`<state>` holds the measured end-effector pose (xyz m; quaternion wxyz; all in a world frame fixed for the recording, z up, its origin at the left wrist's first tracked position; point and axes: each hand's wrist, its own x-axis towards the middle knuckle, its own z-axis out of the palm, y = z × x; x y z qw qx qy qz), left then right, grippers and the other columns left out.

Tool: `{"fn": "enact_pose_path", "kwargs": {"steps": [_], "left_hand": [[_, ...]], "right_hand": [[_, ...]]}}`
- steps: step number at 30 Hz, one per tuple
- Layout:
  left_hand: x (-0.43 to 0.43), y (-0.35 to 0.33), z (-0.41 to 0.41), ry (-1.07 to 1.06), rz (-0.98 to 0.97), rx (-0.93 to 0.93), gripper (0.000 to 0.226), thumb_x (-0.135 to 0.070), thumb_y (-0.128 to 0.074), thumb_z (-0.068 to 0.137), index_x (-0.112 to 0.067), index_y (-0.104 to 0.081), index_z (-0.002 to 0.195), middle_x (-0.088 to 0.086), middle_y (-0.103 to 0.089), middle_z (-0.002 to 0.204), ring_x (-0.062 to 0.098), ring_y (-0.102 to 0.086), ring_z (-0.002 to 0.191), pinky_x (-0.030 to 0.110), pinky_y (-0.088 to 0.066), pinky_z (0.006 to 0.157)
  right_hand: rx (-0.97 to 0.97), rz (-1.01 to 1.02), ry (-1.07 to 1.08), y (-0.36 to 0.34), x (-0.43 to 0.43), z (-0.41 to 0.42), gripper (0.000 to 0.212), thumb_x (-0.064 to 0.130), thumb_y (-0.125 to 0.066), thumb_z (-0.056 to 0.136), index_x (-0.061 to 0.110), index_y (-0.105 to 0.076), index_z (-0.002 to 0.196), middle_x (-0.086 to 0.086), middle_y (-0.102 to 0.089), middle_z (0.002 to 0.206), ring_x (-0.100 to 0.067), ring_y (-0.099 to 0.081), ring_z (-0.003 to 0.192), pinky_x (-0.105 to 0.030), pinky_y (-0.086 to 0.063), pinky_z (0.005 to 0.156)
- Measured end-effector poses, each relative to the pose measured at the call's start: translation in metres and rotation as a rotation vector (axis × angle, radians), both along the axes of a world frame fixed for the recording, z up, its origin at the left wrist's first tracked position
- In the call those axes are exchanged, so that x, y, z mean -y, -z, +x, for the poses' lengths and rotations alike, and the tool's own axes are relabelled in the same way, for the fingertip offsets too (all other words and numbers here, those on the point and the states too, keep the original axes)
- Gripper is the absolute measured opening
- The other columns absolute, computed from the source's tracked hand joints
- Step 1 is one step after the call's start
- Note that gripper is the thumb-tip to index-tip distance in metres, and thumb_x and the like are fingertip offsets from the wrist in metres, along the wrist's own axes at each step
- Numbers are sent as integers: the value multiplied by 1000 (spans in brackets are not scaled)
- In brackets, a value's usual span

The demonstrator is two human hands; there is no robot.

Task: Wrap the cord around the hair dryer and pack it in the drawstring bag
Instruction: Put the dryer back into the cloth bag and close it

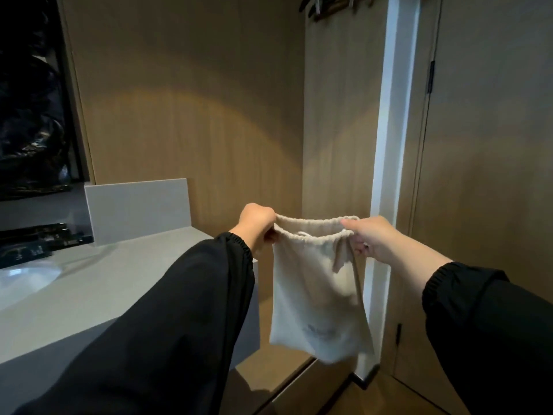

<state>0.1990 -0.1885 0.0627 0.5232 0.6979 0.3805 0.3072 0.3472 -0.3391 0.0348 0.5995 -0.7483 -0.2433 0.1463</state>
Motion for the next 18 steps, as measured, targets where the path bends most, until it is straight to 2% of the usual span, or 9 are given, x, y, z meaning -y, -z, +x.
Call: {"fn": "enact_pose_path", "kwargs": {"steps": [2,4,6,8,9,11,14,16,18], "left_hand": [[8,10,6,54,-33,-14,15,10,-47,83,4,-60,76,6,-42,47,16,-35,29,18,-34,37],[13,14,5,118,-10,-54,15,7,-52,84,2,-65,79,1,-38,39,13,-25,22,12,-28,34],[10,11,-1,186,53,-136,19,1,-59,85,-4,-64,67,-1,-31,41,11,-20,24,9,-22,35],[1,8,-7,248,105,-201,40,-1,-61,85,-10,-51,48,-1,-28,47,11,-19,30,12,-18,39],[-3,8,-11,274,121,-229,41,0,-59,85,-11,-45,47,0,-28,48,11,-20,32,14,-17,40],[-7,9,-18,318,125,-264,33,0,-59,84,-9,-45,56,1,-30,46,11,-21,34,16,-17,41],[-11,16,-24,397,57,-214,13,-1,-55,87,-4,-64,79,1,-36,46,10,-22,37,16,-17,41],[-17,23,-24,415,25,-159,22,2,-46,92,-2,-67,97,2,-40,49,10,-23,39,15,-18,40],[-23,28,-25,369,21,-96,28,6,-39,94,-2,-66,100,4,-42,52,10,-25,39,15,-20,38]], "right_hand": [[-70,-35,-16,1,11,7,24,21,-64,91,6,-55,75,-2,-32,37,-18,-30,39,-25,-32,47],[-103,-80,-23,0,21,11,30,20,-63,92,8,-52,67,0,-31,36,-15,-28,37,-25,-32,46],[-123,-122,-67,-3,28,12,31,22,-60,94,11,-51,66,2,-29,38,-12,-25,36,-25,-30,45],[-165,-194,-175,-6,34,14,25,22,-53,98,12,-53,75,3,-26,43,-11,-22,39,-24,-27,46],[-178,-255,-245,-6,37,16,25,21,-48,100,12,-52,77,3,-26,46,-11,-22,41,-24,-27,47],[-159,-374,-347,-4,40,17,27,15,-41,102,10,-49,76,-1,-30,51,-13,-25,48,-26,-29,51],[-67,-462,-390,4,37,14,30,6,-41,100,8,-44,70,-5,-32,56,-16,-27,53,-28,-32,54],[14,-476,-375,10,31,9,37,10,-49,99,9,-40,62,-4,-30,53,-16,-26,50,-28,-30,53],[114,-508,-309,14,26,8,44,20,-58,96,10,-40,57,-3,-29,51,-17,-25,47,-27,-29,50]]}}
